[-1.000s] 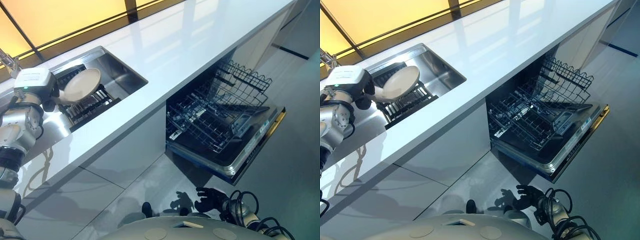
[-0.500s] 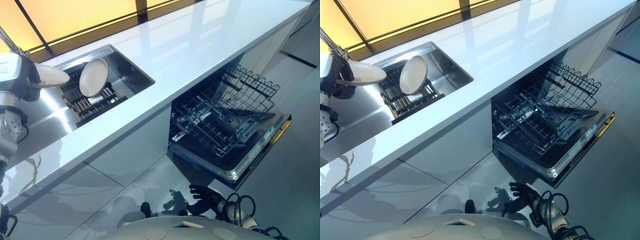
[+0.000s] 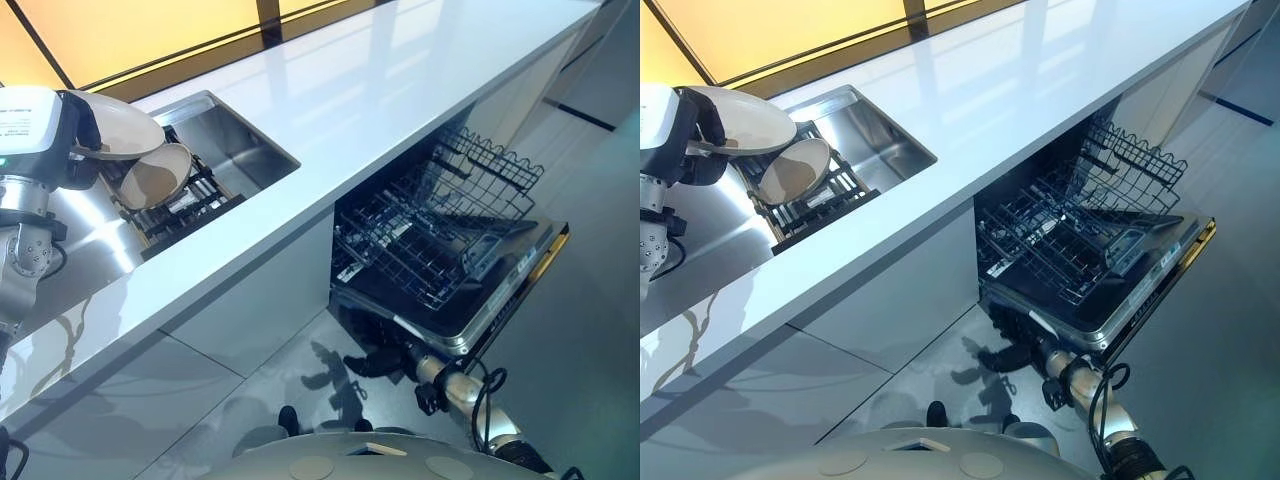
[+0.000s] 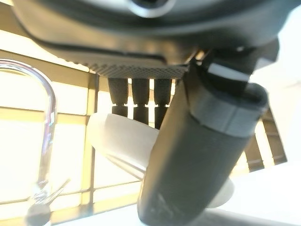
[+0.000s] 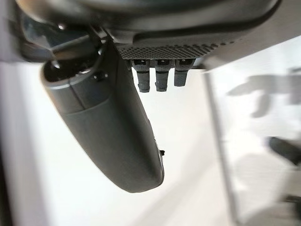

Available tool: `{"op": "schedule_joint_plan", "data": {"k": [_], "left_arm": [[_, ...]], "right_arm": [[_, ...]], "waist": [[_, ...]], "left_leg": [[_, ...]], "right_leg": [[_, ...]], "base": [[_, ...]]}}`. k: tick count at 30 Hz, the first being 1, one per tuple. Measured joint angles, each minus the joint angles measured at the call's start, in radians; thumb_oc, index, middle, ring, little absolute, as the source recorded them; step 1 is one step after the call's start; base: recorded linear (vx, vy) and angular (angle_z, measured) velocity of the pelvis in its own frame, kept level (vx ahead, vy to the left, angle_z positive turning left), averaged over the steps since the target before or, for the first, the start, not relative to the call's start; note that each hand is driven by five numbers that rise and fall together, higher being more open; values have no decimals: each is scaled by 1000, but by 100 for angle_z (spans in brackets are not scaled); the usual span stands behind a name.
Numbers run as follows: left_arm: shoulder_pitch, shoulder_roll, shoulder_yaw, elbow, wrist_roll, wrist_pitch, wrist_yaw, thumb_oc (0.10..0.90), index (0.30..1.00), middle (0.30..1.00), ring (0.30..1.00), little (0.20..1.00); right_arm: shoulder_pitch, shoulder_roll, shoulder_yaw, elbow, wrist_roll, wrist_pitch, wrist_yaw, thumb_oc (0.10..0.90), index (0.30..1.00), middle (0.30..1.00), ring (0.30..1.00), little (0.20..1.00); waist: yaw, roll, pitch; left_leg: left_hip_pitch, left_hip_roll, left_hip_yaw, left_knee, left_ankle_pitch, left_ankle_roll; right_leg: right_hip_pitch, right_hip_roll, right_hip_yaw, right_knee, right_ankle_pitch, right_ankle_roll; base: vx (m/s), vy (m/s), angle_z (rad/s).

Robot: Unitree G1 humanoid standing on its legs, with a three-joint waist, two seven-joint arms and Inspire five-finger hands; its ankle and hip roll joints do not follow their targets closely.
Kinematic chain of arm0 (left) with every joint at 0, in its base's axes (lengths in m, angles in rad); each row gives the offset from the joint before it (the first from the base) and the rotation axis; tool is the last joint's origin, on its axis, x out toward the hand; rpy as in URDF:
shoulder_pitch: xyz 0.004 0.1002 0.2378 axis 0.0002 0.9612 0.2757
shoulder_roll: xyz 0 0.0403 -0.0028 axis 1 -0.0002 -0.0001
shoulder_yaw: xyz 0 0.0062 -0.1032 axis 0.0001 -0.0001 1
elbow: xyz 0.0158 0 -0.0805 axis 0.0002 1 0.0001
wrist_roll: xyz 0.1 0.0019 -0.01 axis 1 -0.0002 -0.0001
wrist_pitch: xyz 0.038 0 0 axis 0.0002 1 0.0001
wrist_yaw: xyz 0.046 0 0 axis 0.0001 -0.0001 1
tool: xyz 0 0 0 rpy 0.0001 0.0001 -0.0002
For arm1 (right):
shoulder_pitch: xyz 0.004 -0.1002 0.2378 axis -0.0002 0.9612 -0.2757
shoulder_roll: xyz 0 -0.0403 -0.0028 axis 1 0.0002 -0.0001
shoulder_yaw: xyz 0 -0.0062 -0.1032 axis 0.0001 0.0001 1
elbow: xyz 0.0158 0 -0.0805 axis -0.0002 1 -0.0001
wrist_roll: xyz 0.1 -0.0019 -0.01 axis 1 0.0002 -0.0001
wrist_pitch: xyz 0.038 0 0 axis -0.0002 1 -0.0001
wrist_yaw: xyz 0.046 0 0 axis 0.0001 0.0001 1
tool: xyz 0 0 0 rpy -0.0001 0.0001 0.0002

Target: Pick up plates and place into dishwasher.

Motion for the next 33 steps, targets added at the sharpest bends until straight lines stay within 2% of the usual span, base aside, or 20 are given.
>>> {"op": "schedule_joint_plan", "data": {"k": [1, 4, 9, 12, 15, 16, 19, 23, 26, 27, 33], "left_arm": [[15, -13, 7, -24, -24, -27, 20, 100, 300, 300, 300, 200], [23, -46, 14, -86, -52, -68, 33, 100, 300, 300, 300, 200], [29, -107, 33, -303, -108, -104, 31, 100, 300, 300, 300, 200], [45, -142, 51, -437, -146, -124, 22, 100, 300, 300, 300, 200], [45, -164, 51, -518, -199, -133, -30, 100, 300, 300, 300, 200], [45, -167, 51, -524, -212, -133, -44, 100, 300, 300, 300, 200], [40, -181, 47, -546, -310, -124, -136, 100, 300, 300, 300, 200], [17, -189, 21, -548, -378, -113, -204, 100, 300, 300, 300, 200], [-10, -196, -10, -549, -426, -95, -257, 100, 300, 300, 300, 200], [-10, -196, -10, -550, -444, -92, -272, 100, 300, 300, 300, 200], [-33, -221, -52, -550, -515, -81, -340, 100, 300, 300, 300, 200]], "right_arm": [[4, 11, -21, -56, 59, -3, -8, 800, 900, 900, 900, 900], [1, 18, -31, -132, 115, -23, -68, 800, 900, 900, 900, 900], [-18, 101, -111, -217, 108, -59, -386, 800, 900, 900, 900, 900], [-16, 105, -182, -273, 49, -61, -584, 800, 900, 900, 900, 900], [-17, 98, -250, -320, -48, -100, -744, 800, 900, 900, 900, 900], [-17, 89, -254, -331, -68, -106, -768, 800, 900, 900, 900, 900], [-17, 18, -272, -389, -237, -147, -869, 800, 900, 900, 900, 900], [-52, -115, -270, -440, -409, -214, -858, 800, 900, 900, 900, 900], [-126, -282, -259, -501, -562, -221, -760, 800, 900, 900, 900, 900], [-149, -313, -258, -519, -601, -232, -732, 800, 900, 900, 900, 900], [-256, -411, -214, -545, -673, -230, -570, 800, 900, 900, 900, 900]], "waist": [[0, 0, 0], [7, 1, 0], [3, 4, 0], [-16, 14, -1], [-36, 35, -4], [-41, 41, -3], [-52, 70, -12], [-47, 78, -17], [-39, 76, -16], [-37, 72, -15], [-16, 52, -6]], "left_leg": [[0, 0, 1, 0, 0, -1], [-1, 1, 3, 0, 0, 0], [-5, 2, 30, 0, -2, 1], [-5, 1, 39, 0, -4, 5], [-6, 2, 48, 0, -4, 5], [-5, 2, 48, 0, -4, 5], [-5, 5, 48, 0, -6, 3], [-5, 7, 47, 0, -7, 2], [-5, 5, 47, 0, -7, 2], [-5, 6, 46, 0, -7, 2], [-7, 5, 43, 0, -7, 1]], "right_leg": [[-1, 0, 0, 1, 0, 0], [-8, 0, 2, 4, 0, 0], [-31, -1, 29, 22, 0, 0], [-38, -2, 41, 32, -2, 3], [-44, 0, 51, 35, -2, 2], [-44, 0, 52, 35, -1, 3], [-47, 3, 55, 35, -1, 2], [-46, 5, 56, 35, -1, 2], [-47, 4, 55, 35, -1, 2], [-48, 5, 55, 34, -1, 2], [-49, 4, 52, 32, -1, 2]], "base": [[-53, 9, -2], [-7, 8, -1], [-20, 23, -16], [-8, 16, -12], [-8, 11, -10], [0, 0, 0], [-12, 2, -5], [-9, -12, -1], [-13, -22, 0], [0, 0, 0], [0, 0, 0]]}}
